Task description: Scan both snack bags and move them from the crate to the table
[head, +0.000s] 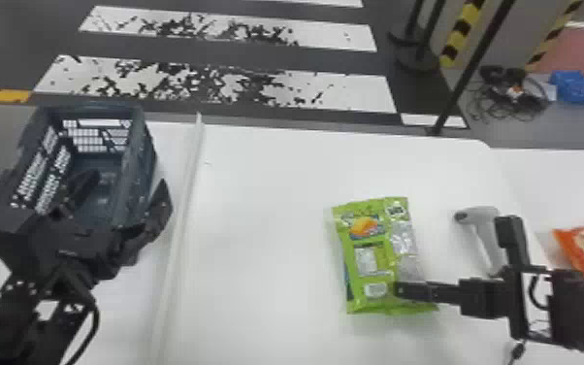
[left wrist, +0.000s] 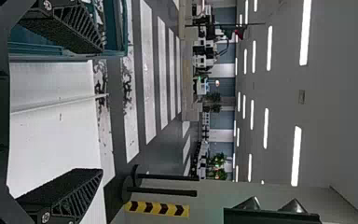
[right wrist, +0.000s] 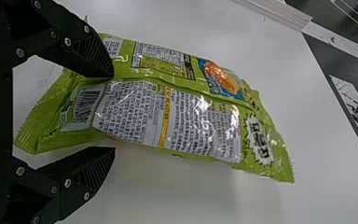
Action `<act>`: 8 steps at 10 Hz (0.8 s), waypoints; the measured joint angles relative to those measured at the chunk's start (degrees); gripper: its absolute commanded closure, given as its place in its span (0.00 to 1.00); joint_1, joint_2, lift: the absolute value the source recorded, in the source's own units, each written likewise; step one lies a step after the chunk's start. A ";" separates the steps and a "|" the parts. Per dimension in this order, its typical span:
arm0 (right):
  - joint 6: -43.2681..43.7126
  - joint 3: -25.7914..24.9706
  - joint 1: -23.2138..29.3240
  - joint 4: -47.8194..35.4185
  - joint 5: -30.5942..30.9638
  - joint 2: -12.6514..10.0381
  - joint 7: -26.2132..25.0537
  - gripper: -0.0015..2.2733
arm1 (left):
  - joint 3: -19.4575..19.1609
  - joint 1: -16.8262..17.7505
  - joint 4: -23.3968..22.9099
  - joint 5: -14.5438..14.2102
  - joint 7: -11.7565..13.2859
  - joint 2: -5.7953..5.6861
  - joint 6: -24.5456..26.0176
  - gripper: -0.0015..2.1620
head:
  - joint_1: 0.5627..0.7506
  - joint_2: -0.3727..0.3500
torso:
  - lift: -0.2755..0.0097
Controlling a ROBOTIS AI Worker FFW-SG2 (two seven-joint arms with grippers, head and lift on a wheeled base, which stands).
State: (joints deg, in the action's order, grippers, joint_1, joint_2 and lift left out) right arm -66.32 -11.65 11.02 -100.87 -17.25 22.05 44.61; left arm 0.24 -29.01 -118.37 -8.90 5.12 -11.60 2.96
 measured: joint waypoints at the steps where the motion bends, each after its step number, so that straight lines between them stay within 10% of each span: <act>1: 0.07 0.16 -0.10 0.12 0.58 0.13 1.20 0.99 | -0.05 0.01 0.16 0.00 -0.01 0.00 0.00 0.04 | 0.70 0.40 | 0.66; 8: -2.99 -16.19 1.12 -7.12 -11.10 -0.34 3.63 0.99 | -0.14 0.28 0.51 0.02 0.06 0.13 -0.01 0.04 | 0.70 0.32 | 0.66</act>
State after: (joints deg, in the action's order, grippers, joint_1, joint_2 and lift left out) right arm -69.31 -27.84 12.14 -107.99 -28.35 21.71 48.24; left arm 0.10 -28.73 -117.86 -8.88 5.18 -11.47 2.95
